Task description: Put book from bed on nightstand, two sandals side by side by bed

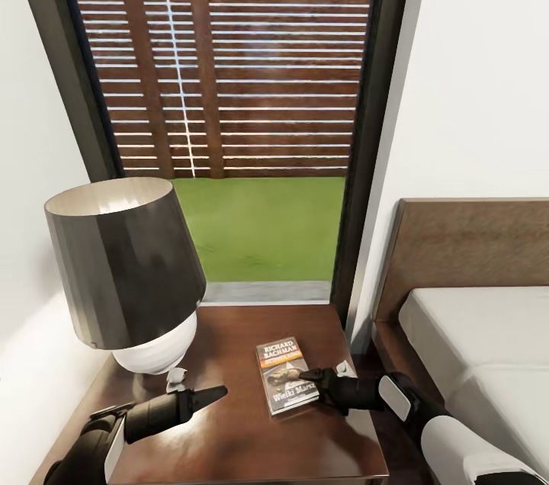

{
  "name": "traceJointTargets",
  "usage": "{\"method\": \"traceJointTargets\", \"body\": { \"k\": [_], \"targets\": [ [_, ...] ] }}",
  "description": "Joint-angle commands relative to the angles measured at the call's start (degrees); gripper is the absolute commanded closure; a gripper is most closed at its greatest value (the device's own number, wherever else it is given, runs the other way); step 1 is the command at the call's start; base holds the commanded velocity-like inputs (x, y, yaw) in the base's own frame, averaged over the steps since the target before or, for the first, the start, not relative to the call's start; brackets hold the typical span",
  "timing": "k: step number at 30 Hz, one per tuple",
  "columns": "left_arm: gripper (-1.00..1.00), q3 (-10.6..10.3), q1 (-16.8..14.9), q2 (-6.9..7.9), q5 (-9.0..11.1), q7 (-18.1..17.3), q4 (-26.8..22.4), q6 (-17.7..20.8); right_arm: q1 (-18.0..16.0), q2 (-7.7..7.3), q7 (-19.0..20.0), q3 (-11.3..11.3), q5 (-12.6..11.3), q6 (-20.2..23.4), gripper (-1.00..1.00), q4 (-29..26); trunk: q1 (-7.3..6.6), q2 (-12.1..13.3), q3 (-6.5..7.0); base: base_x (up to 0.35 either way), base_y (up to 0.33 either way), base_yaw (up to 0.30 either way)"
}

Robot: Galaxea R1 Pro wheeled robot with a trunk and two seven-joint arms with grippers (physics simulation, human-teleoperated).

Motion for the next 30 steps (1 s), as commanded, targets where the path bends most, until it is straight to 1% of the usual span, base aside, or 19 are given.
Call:
{"method": "traceJointTargets", "body": {
  "k": [1, 19, 25, 30],
  "targets": [
    [-1.00, 0.3, -0.1, -0.06, -0.6, -0.4, -0.1, 0.6, 0.0, -0.07, 0.1, 0.6, 0.2, -0.2, -1.00, 0.0, -0.01, 0.0, -0.06, 0.000, 0.000, 0.000],
    [-1.00, 0.4, -0.1, -0.06, -0.6, -0.4, -0.1, 0.6, 0.0, -0.07, 0.1, 0.6, 0.1, -0.2, -1.00, 0.0, -0.01, 0.0, -0.06, 0.000, 0.000, 0.000],
    [-1.00, 0.4, -0.1, -0.06, -0.6, -0.4, -0.1, 0.6, 0.0, -0.07, 0.1, 0.6, 0.1, -0.2, -1.00, 0.0, -0.01, 0.0, -0.06, -0.185, 0.000, 0.000],
    [-1.00, 0.4, -0.1, -0.06, -0.6, -0.4, -0.1, 0.6, 0.0, -0.07, 0.1, 0.6, 0.2, -0.2, -1.00, 0.0, -0.01, 0.0, -0.06, -0.053, 0.000, 0.000]
  ]
}}
